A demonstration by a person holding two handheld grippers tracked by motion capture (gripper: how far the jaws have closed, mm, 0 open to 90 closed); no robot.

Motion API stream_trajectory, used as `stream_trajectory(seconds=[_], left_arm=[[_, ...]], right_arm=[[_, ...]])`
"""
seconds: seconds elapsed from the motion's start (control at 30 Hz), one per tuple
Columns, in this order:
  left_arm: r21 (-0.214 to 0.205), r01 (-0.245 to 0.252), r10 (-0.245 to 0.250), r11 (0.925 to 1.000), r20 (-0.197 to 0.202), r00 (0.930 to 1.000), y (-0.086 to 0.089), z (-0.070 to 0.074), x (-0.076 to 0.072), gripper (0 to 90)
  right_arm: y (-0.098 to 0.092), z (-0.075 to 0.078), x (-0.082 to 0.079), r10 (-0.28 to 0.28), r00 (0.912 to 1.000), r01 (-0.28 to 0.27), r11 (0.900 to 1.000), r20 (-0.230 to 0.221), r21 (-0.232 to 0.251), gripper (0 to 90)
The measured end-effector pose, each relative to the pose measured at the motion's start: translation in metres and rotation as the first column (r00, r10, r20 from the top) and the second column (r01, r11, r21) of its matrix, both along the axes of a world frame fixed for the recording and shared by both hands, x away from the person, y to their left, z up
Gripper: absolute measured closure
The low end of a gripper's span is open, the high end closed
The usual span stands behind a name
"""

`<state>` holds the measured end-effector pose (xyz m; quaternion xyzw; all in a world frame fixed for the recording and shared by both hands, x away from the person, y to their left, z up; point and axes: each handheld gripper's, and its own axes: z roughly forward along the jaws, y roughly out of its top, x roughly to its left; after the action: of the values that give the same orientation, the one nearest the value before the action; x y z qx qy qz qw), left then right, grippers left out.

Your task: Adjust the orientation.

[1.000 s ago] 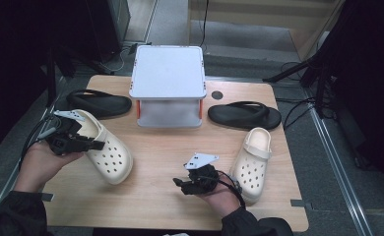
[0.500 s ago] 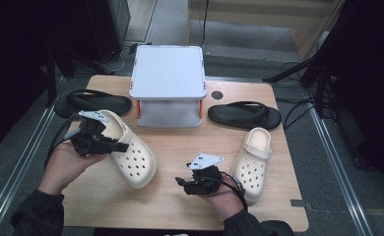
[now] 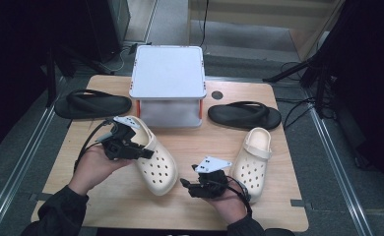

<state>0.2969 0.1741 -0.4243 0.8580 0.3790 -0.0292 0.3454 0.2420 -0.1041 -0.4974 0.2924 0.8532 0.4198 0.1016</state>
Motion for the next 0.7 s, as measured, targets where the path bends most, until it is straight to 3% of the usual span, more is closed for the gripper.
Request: stream_trajectory(seconds=[0.23,0.37,0.47,0.7], left_arm=[[0.003,0.025,-0.025,0.9997,-0.053,0.9983,-0.017,-0.015,0.004,77.3],[0.030,0.029,-0.026,0.9991,-0.079,0.9965,-0.020,-0.025,0.010,76.9],[0.055,0.029,-0.025,0.9981,-0.080,0.9965,-0.020,-0.029,0.014,75.9],[0.064,0.047,-0.042,0.9968,-0.079,0.9960,-0.017,-0.032,0.018,69.3]], right_arm=[[-0.005,0.000,-0.003,-0.022,0.9997,0.022,0.9997,0.003,0.005,39.6],[-0.007,0.000,-0.004,-0.032,0.9995,0.032,0.9995,0.000,0.007,39.4],[-0.007,0.000,-0.005,-0.031,0.9995,0.031,0.9995,0.005,0.008,39.2],[-0.004,0.000,-0.007,-0.034,0.9994,0.034,0.9994,0.004,0.010,39.6]])
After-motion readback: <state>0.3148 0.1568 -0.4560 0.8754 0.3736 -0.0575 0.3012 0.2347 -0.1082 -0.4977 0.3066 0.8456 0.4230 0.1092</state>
